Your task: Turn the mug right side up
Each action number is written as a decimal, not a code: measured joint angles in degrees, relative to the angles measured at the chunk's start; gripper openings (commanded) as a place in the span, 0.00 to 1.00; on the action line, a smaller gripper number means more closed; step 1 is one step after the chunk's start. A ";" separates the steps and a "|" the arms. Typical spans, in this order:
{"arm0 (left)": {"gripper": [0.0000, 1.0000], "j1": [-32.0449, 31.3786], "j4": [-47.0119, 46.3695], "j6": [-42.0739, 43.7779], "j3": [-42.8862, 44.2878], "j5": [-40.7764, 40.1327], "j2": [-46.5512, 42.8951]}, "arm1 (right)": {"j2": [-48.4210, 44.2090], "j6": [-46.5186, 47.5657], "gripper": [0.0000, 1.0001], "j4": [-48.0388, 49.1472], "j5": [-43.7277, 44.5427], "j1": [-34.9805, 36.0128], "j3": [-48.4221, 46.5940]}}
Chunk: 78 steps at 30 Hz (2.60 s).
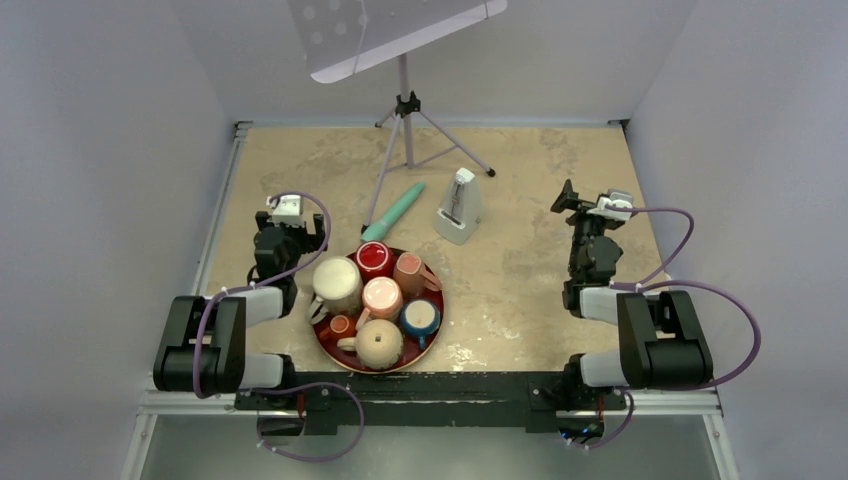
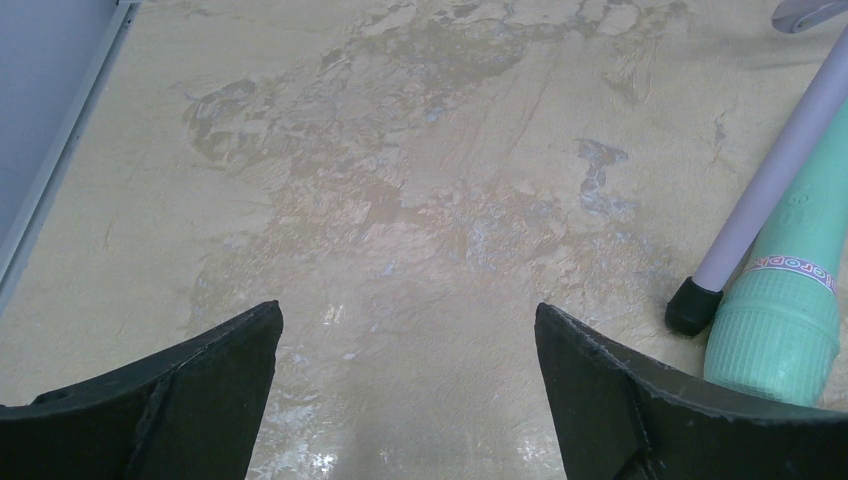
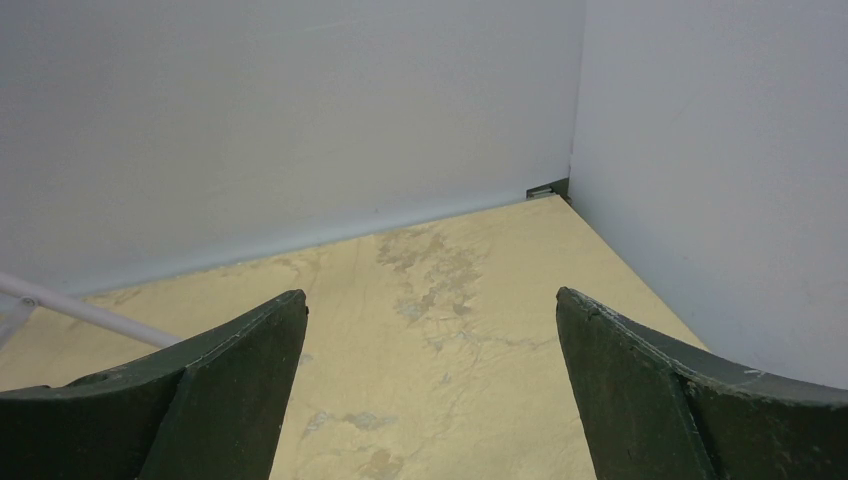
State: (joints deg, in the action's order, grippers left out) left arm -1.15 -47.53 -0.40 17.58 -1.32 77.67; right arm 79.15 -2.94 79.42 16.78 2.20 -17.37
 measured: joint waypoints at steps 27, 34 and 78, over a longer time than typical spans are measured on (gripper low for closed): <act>0.94 -14.47 109.92 48.09 49.99 37.79 -15.96 | -27.61 0.83 0.99 -35.32 -16.44 0.00 -12.76; 0.77 -38.60 117.52 48.81 71.91 30.08 2.56 | -31.17 -1.73 0.99 -49.11 -21.81 0.00 -19.06; 0.00 -52.35 99.54 52.65 66.53 4.68 32.52 | -51.47 -9.92 0.97 -77.46 -21.59 0.00 -18.88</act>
State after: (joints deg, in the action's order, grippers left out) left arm -53.49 52.01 52.25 84.12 3.36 110.19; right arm 27.68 -12.86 1.96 -4.82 2.20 -36.25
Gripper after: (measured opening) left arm 0.180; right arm 0.970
